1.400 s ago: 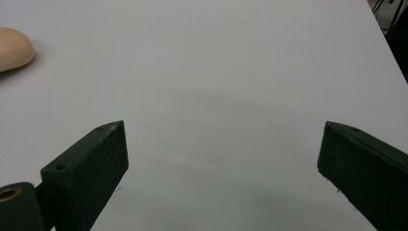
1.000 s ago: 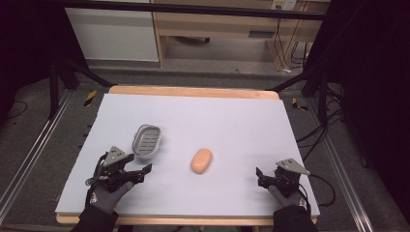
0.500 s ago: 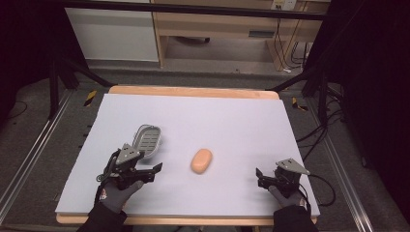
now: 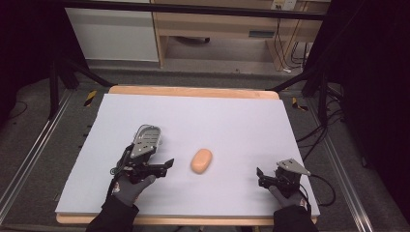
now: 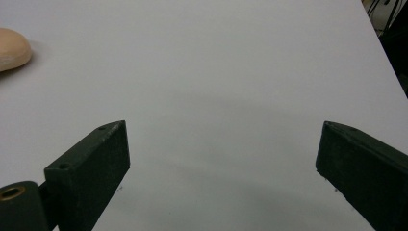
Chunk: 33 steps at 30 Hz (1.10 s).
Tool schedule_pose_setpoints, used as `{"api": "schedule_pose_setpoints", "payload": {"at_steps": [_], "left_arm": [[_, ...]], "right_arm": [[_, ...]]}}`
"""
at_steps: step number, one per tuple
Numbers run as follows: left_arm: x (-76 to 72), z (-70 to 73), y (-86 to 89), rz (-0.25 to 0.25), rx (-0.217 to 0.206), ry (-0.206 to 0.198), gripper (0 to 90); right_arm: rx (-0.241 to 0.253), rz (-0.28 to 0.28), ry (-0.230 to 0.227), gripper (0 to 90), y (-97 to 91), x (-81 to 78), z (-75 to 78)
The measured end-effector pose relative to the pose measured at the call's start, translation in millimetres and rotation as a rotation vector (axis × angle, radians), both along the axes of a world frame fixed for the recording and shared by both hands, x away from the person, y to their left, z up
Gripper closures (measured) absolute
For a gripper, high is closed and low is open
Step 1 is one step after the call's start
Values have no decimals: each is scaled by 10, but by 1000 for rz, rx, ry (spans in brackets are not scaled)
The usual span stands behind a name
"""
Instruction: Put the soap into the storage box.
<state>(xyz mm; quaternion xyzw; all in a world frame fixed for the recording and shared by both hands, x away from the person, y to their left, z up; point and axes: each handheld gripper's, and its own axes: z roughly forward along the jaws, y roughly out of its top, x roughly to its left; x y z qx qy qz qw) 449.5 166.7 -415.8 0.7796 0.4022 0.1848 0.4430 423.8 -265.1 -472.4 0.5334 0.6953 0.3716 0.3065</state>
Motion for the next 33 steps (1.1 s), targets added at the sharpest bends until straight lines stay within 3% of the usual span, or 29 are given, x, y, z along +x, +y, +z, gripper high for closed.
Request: {"api": "schedule_pose_setpoints", "payload": {"at_steps": [15,33], "left_arm": [[98,-11,-362,-37,17,4,199],[229,-57,-615,-47,30,21,196]], "right_arm": [[5,10,6,57,3,0,4],[28,16,26,58,-9,7,-1]]}}
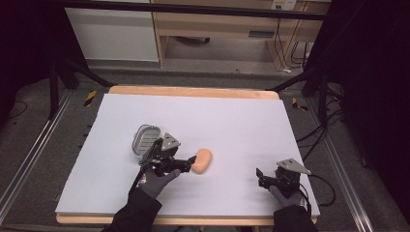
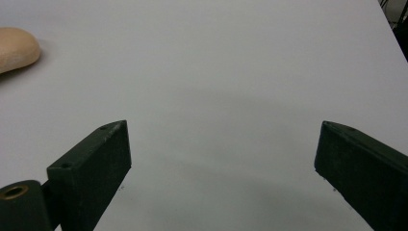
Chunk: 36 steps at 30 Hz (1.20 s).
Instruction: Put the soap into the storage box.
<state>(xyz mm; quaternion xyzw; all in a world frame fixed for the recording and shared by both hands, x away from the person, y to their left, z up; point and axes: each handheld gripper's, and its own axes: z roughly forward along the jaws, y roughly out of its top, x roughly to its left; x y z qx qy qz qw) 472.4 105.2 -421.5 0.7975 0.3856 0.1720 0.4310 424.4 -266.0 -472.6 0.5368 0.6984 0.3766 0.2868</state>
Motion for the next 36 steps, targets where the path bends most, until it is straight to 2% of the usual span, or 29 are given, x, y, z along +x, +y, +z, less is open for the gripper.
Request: {"api": "schedule_pose_setpoints", "payload": {"at_steps": [1,6,7,11,18,31,36], "left_arm": [[21,-11,-24,-4,16,4,195],[61,-67,-98,-7,28,15,192],[84,-104,-138,-11,32,30,192],[119,-165,-217,-20,40,47,191],[146,-177,-318,-36,59,64,198],[193,-268,-472,-34,84,75,204],[222,-309,-514,-32,100,96,202]], "right_arm": [[0,0,-3,58,-7,2,2],[-2,0,-3,57,-1,0,0],[-6,2,-2,56,6,2,-1],[-8,5,0,56,7,5,-5],[-6,6,6,55,10,5,-4],[-3,13,15,56,16,12,-9],[-4,16,17,56,19,12,-9]]}}
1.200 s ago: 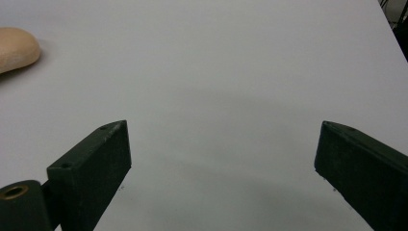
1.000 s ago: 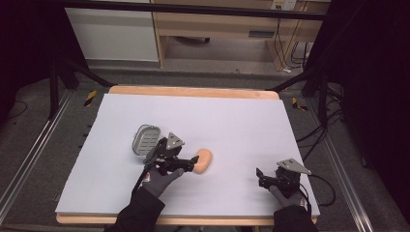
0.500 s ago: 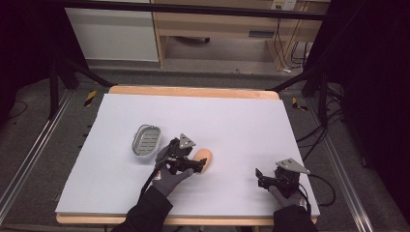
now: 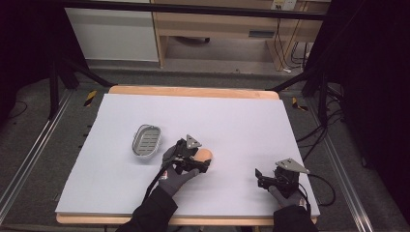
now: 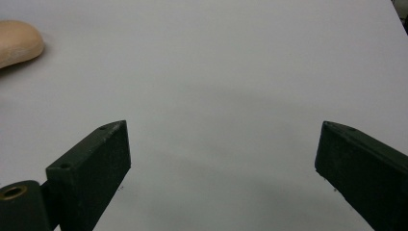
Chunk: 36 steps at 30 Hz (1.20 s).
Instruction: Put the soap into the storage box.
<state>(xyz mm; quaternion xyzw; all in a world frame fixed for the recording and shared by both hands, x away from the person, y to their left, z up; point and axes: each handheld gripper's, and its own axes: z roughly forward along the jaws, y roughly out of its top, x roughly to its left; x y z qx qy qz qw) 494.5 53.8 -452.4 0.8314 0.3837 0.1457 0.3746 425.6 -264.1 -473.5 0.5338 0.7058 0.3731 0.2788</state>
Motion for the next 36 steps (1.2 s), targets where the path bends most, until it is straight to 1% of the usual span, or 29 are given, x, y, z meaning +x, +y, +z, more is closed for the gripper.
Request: {"api": "schedule_pose_setpoints", "payload": {"at_steps": [3,8,9,11,13,16,19,20,23,24,25,26,36], "left_arm": [[20,-34,-31,0,-1,9,200],[40,-75,-59,2,17,19,195],[46,-83,-61,2,30,17,193],[56,-96,-68,7,24,21,193],[66,-106,-72,5,31,25,193],[76,-123,-83,6,25,30,190],[98,-157,-95,11,44,37,189],[103,-168,-102,17,37,42,190],[118,-186,-107,15,49,47,194],[119,-199,-115,21,44,44,195],[123,-202,-115,18,50,49,198],[125,-210,-120,24,46,55,200],[124,-238,-133,25,58,57,236]], "right_arm": [[0,1,-1,56,-2,-2,2],[-8,2,3,56,2,4,-8],[-8,4,3,56,4,4,-9],[-7,5,6,56,4,6,-10],[-8,6,9,56,7,6,-10],[-6,7,11,56,11,6,-12],[-7,7,9,56,9,6,-11],[-6,7,10,56,8,7,-11],[-7,9,12,56,10,8,-14],[-7,9,12,56,10,8,-14],[-6,9,12,56,10,9,-15],[-7,9,13,56,10,10,-16],[-10,10,15,56,13,11,-21]]}}
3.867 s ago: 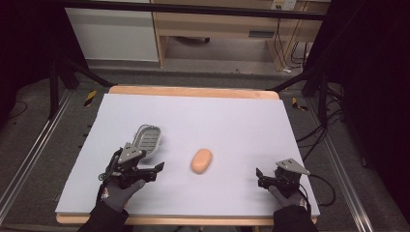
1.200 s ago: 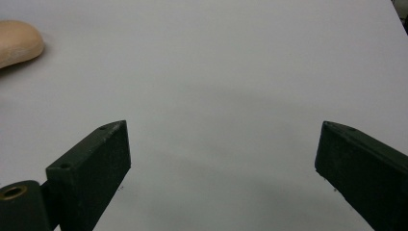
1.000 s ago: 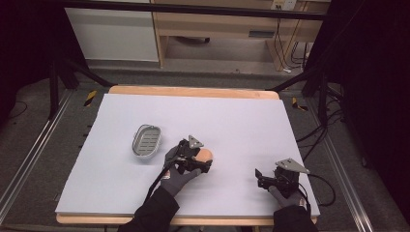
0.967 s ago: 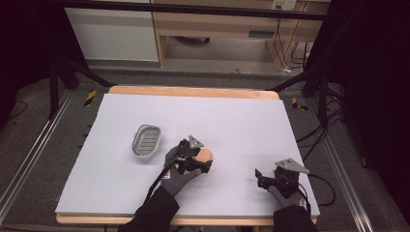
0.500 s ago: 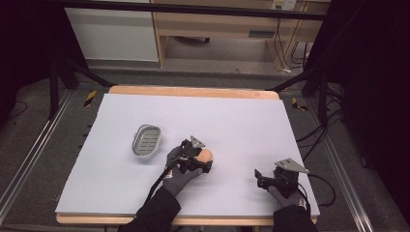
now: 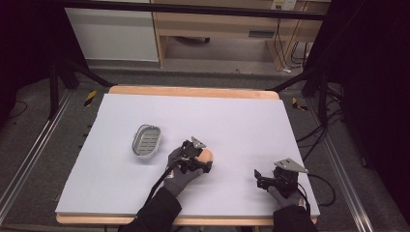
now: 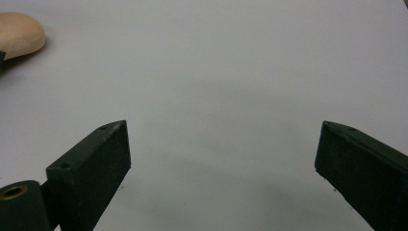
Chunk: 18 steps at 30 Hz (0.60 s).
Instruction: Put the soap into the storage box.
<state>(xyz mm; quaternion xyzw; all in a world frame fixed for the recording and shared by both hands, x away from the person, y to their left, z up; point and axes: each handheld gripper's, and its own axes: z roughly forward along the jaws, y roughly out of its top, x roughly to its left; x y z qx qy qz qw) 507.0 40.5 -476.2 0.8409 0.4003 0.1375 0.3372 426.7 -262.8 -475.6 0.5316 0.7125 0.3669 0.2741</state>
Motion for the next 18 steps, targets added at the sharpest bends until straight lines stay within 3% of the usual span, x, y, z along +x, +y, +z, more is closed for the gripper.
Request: {"api": "schedule_pose_setpoints", "payload": {"at_steps": [5,11,18], "left_arm": [[-8,-3,-10,0,6,-3,248],[-40,-10,-59,13,48,-27,265],[-38,1,-49,26,42,-21,309]], "right_arm": [[0,3,2,56,0,2,-1],[0,3,3,56,3,-1,0],[-2,9,1,56,2,6,-4]]}}
